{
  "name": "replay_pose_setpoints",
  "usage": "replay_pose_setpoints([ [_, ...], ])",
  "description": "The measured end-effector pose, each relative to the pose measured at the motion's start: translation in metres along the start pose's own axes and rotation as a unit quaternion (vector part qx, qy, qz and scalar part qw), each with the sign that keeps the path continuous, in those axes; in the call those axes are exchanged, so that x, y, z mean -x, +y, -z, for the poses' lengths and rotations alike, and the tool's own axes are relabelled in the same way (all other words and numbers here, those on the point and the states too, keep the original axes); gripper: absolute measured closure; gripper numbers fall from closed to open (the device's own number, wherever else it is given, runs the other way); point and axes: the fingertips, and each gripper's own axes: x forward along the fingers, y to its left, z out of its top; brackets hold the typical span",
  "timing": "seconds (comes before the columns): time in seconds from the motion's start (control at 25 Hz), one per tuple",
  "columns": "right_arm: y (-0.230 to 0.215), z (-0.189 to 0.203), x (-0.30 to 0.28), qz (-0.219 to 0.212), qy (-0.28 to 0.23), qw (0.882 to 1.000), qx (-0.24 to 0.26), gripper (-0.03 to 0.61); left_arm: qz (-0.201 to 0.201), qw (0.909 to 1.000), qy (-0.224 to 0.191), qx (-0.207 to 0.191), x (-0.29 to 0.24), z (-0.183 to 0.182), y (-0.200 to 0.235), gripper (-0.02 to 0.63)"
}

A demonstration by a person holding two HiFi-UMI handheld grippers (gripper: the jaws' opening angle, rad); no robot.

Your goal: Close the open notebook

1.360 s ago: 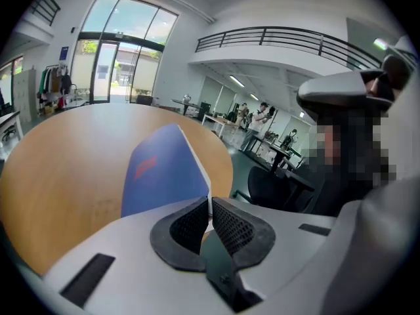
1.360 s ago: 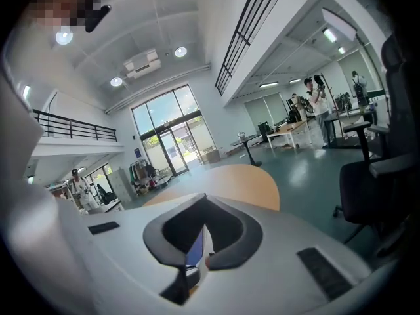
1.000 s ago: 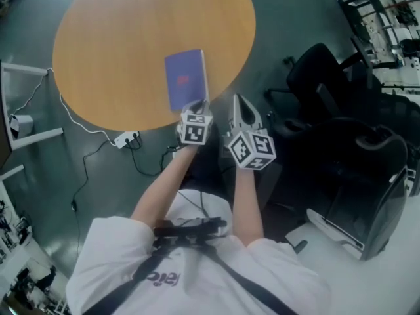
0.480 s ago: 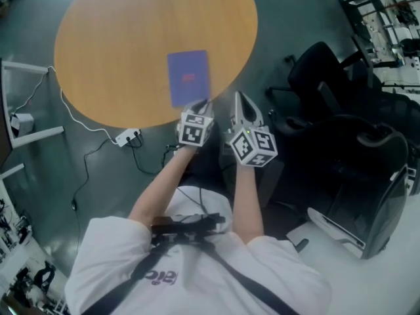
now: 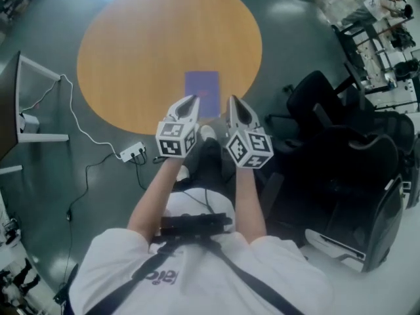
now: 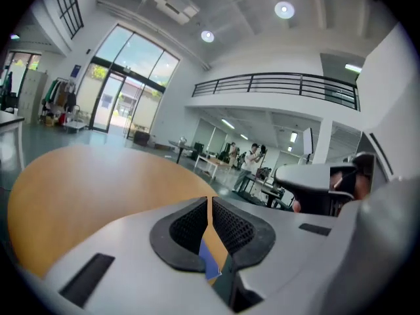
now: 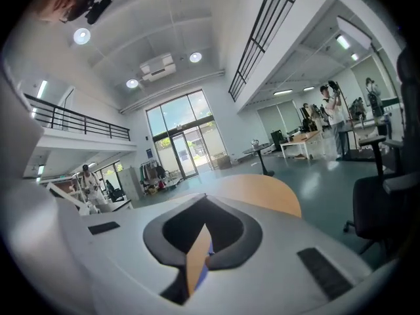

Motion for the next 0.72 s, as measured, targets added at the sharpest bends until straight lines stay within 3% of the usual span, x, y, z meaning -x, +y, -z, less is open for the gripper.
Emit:
replay_pose_setpoints([
  [0.4, 0.076, -0.037, 0.002, -0.037, -0.03, 0.992, 0.12, 0.56, -0.041, 0.9887, -0.116, -0.086, 0.071, -0.096, 0.007, 0.601],
  [0.72, 0.118, -0.057, 0.0, -0.053, -0.061, 0.985, 0.15, 0.56, -0.04, 0.9812, -0.158, -0.103, 0.1, -0.129, 0.017, 0.601],
])
